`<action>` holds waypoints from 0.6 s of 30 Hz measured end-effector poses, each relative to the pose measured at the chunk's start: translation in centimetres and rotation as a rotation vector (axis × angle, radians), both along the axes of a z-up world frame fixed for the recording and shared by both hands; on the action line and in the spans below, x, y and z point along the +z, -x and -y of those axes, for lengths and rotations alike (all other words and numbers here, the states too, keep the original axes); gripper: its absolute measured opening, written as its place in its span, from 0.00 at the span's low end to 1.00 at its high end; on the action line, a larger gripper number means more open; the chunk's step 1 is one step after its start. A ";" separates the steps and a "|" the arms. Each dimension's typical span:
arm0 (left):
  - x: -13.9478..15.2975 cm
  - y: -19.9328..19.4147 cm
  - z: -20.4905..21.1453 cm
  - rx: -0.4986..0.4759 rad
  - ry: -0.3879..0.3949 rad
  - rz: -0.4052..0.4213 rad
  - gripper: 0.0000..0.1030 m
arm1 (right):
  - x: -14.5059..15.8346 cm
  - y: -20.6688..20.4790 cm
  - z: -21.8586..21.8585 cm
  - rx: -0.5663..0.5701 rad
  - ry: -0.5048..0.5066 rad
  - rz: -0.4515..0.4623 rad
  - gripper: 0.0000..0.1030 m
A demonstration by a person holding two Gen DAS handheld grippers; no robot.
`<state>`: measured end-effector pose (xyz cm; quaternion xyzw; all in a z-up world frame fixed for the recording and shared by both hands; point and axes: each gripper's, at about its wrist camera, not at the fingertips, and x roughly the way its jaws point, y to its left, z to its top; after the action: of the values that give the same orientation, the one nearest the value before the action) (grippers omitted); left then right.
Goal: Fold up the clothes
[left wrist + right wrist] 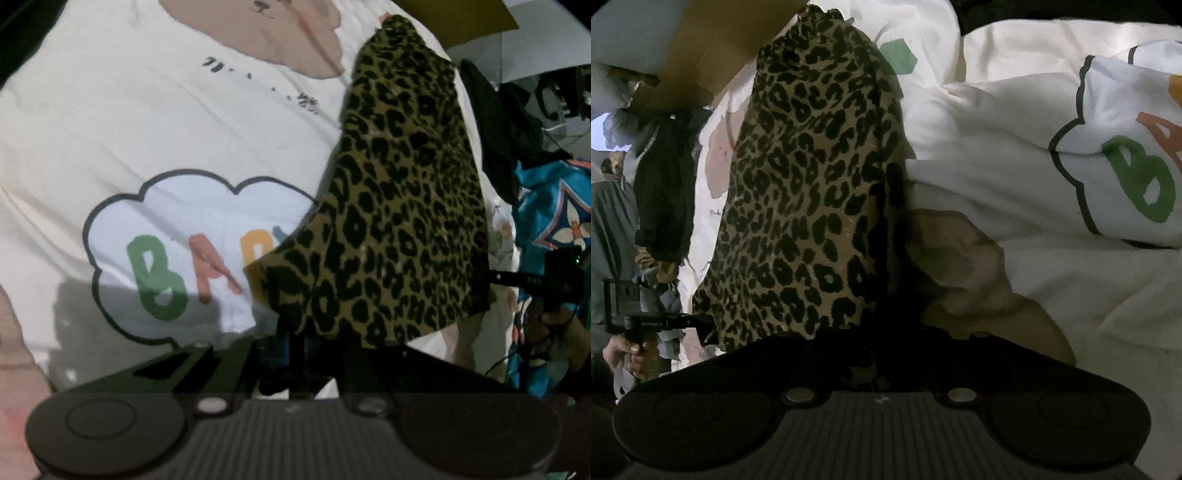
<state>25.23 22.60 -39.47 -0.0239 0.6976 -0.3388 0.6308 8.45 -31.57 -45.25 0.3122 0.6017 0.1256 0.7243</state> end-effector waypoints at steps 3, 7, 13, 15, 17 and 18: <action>1.1 0.2 -0.1 -0.011 0.013 0.008 0.05 | 0.9 0.0 -0.1 0.011 0.002 -0.002 0.02; 2.2 0.3 -0.3 -0.003 0.019 0.020 0.04 | 1.9 -0.2 -0.1 0.008 -0.015 -0.008 0.01; 3.2 0.4 -0.6 -0.004 0.020 0.003 0.04 | 3.4 0.1 0.2 0.028 -0.051 -0.007 0.01; 3.6 0.6 -0.9 -0.006 0.017 -0.007 0.04 | 3.8 0.4 0.4 0.038 -0.065 -0.015 0.01; 3.9 0.9 -1.1 -0.009 0.016 -0.018 0.04 | 4.2 0.8 0.6 0.048 -0.080 -0.023 0.01; 4.1 1.1 -1.2 -0.010 0.015 -0.024 0.04 | 4.4 0.9 0.7 0.053 -0.087 -0.028 0.01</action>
<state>24.12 23.84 -35.37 -0.0293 0.7025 -0.3470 0.6207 7.50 -32.24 -40.88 0.3292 0.6137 0.1666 0.6980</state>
